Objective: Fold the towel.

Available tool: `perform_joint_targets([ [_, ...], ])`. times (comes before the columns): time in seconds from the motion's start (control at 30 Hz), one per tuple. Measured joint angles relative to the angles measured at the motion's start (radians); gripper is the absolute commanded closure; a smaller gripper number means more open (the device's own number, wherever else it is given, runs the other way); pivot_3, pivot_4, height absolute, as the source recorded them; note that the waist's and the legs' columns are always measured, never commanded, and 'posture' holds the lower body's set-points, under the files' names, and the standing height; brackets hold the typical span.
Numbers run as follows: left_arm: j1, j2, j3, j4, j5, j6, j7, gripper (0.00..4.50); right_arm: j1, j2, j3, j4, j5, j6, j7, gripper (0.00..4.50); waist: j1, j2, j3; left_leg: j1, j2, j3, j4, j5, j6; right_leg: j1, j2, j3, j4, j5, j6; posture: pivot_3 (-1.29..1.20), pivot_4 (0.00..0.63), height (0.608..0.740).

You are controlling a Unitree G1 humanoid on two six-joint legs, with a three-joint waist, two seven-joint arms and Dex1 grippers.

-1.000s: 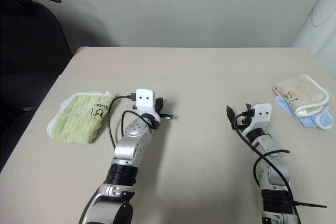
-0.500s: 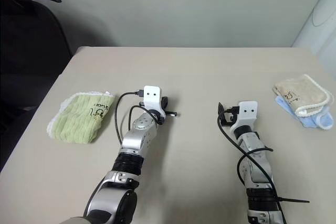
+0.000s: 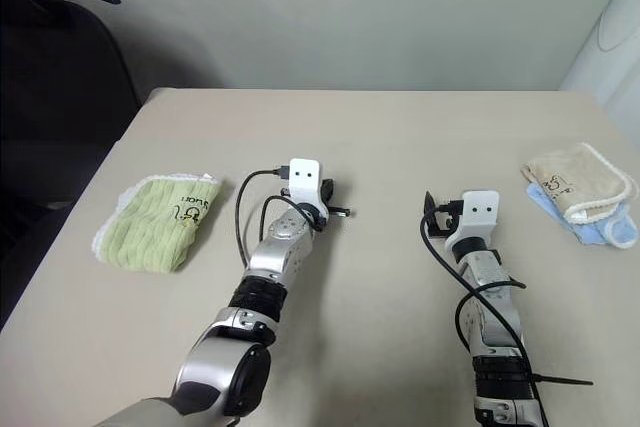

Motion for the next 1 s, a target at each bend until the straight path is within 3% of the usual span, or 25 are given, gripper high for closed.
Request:
perform_joint_targets([
  [0.73,-0.108,-0.040,0.049,0.194,-0.014,-0.114,0.059,4.39,-0.064,-0.027,0.005,0.058,0.000,-0.009,0.022,0.10,-0.001,0.000,0.000,-0.001,0.000,0.000,0.000,0.000,0.000,-0.001,0.000,0.000,0.000,0.000,0.000,0.00,0.150,0.740],
  [1.0,-0.185,-0.053,0.071,0.274,-0.023,-0.166,0.099,4.39,-0.178,-0.072,-0.033,0.167,0.039,-0.007,0.068,0.10,-0.003,0.000,0.000,-0.004,-0.001,0.001,0.001,0.000,-0.001,-0.004,0.000,0.001,0.000,0.000,0.001,0.00,0.150,0.740],
])
